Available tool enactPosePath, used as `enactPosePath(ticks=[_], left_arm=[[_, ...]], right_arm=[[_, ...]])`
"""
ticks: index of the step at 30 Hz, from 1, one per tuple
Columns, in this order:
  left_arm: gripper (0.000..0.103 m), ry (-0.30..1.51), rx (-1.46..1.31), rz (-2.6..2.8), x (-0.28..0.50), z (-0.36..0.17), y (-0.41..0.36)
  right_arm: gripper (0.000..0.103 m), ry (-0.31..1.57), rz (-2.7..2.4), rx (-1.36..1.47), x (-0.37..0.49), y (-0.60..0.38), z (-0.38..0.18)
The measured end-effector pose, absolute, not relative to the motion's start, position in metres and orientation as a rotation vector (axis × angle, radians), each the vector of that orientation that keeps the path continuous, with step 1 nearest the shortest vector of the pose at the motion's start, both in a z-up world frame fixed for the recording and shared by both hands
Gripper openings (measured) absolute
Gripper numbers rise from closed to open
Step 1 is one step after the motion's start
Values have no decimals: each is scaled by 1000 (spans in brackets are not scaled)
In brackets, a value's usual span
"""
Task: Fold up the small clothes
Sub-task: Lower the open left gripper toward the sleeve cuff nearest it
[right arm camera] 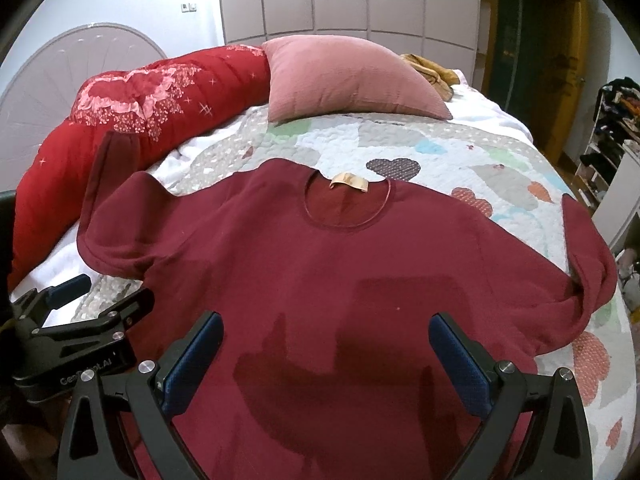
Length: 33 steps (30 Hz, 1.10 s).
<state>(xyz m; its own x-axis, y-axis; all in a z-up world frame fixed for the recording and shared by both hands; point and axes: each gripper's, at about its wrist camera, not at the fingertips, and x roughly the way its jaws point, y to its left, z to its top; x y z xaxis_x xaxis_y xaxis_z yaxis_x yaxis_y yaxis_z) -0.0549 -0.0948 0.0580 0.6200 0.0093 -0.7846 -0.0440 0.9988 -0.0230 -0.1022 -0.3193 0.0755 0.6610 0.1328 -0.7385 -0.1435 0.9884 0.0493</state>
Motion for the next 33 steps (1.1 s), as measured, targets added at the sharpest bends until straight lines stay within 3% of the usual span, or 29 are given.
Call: enactPosePath(ticks=[23, 33], left_arm=[[95, 921, -42, 37, -50, 50, -90], [95, 901, -22, 21, -54, 57, -97]], right_arm=[[102, 906, 88, 17, -102, -340, 35], [102, 858, 74, 22, -109, -344, 54]])
